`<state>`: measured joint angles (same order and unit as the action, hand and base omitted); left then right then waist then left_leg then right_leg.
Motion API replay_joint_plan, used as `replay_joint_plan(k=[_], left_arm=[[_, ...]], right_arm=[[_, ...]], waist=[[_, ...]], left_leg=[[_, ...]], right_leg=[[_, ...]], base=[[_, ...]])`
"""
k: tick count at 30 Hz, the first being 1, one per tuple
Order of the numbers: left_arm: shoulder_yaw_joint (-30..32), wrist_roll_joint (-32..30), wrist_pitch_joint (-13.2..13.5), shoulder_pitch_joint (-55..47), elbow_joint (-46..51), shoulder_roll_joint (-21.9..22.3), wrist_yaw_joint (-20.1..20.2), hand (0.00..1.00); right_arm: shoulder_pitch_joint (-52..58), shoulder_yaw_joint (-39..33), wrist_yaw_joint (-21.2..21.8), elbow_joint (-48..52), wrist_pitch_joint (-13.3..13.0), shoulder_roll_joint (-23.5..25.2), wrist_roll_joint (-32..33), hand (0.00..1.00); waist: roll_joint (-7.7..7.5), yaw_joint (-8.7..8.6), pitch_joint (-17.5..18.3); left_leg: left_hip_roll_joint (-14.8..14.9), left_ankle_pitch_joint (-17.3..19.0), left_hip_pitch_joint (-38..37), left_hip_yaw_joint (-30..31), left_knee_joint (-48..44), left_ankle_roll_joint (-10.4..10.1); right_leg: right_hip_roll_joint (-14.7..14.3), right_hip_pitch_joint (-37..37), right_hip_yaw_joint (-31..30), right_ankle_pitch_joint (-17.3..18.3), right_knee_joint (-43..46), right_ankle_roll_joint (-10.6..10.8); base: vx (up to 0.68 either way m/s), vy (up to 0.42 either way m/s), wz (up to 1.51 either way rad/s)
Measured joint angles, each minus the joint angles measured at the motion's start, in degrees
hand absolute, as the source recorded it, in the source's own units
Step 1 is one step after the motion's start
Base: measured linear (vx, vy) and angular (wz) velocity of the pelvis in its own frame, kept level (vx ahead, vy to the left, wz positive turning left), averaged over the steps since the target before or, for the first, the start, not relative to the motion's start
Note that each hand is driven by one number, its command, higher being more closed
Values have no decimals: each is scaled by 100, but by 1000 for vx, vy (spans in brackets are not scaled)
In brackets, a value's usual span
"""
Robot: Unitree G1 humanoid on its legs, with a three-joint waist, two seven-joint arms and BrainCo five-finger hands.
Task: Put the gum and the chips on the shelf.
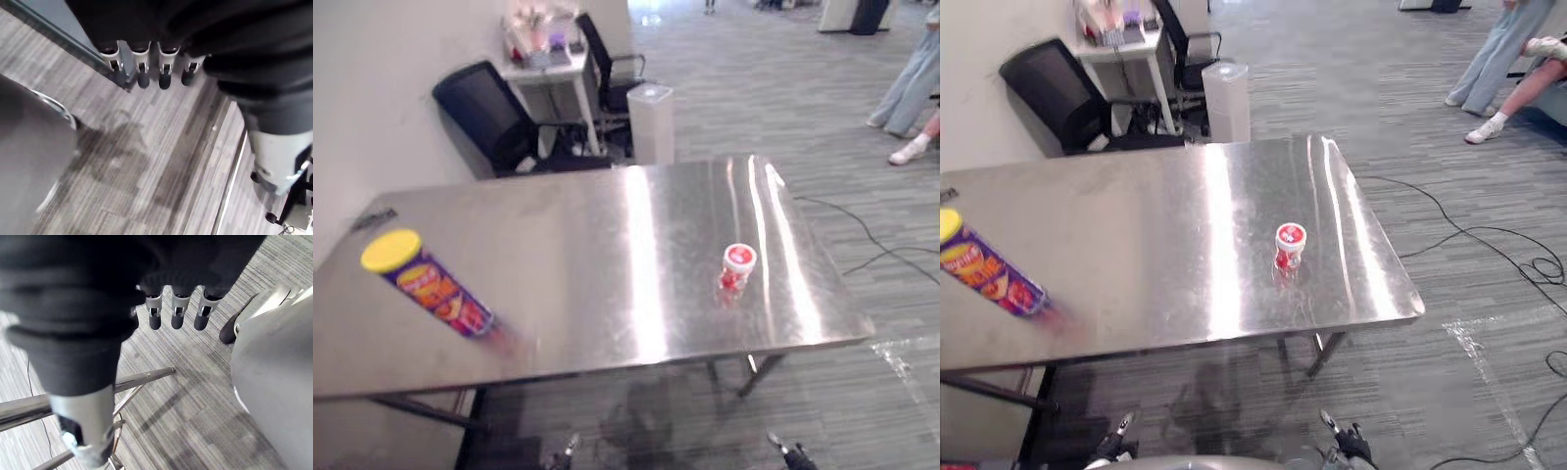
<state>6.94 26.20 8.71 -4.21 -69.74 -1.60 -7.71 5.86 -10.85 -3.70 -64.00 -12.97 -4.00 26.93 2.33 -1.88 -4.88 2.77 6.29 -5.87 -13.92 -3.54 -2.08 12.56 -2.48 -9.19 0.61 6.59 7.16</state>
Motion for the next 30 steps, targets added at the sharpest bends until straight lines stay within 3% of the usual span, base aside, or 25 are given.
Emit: replay_joint_plan(k=[2, 6, 12, 15, 19, 30], left_arm=[[-130, -4, -3, 5, 24, -54, -4, 0], [-158, -10, 1, 8, 21, -160, -21, 0], [-218, -36, -6, 36, -60, -185, -79, 0], [-227, -57, -9, 60, -86, -241, -83, 0], [-277, -57, -10, 48, -92, -173, -97, 0], [-251, -58, -13, 47, -94, -212, -93, 0]], right_arm=[[-9, 36, 7, 5, -27, 31, -9, 0], [-13, 6, -94, -81, -32, 146, -14, 0], [-15, -11, -167, -199, -116, 149, -201, 0], [-15, -10, -234, -217, -141, 176, -221, 0], [85, -58, -325, -220, -147, 52, -221, 0], [101, -577, -368, -367, -137, 45, -166, 0]], waist=[[-40, 36, 8], [-185, 52, 37], [-207, 49, 41], [-311, 52, -1], [-229, 47, 10], [-277, 50, 38]], left_leg=[[-84, 0, -34, 0, -55, 2], [8, -6, -30, 31, 129, -8], [105, -242, -173, -12, 532, -176], [39, -493, -341, -28, 936, -225], [181, -604, -325, 66, 947, -275], [210, -565, -218, 93, 946, -334]], right_leg=[[104, -87, 261, -20, -32, 28], [4, -89, 512, -19, -198, 29], [-136, -169, 783, -10, -569, 22], [-92, -166, 1008, 352, -641, 137], [-219, -171, 1125, 446, -543, 99], [-254, -192, 1147, 377, -653, 178]], base=[[90, 31, -2], [14, -47, 4], [-77, -109, -12], [-181, -170, -7], [-137, -105, 14], [-11, -7, 2]])
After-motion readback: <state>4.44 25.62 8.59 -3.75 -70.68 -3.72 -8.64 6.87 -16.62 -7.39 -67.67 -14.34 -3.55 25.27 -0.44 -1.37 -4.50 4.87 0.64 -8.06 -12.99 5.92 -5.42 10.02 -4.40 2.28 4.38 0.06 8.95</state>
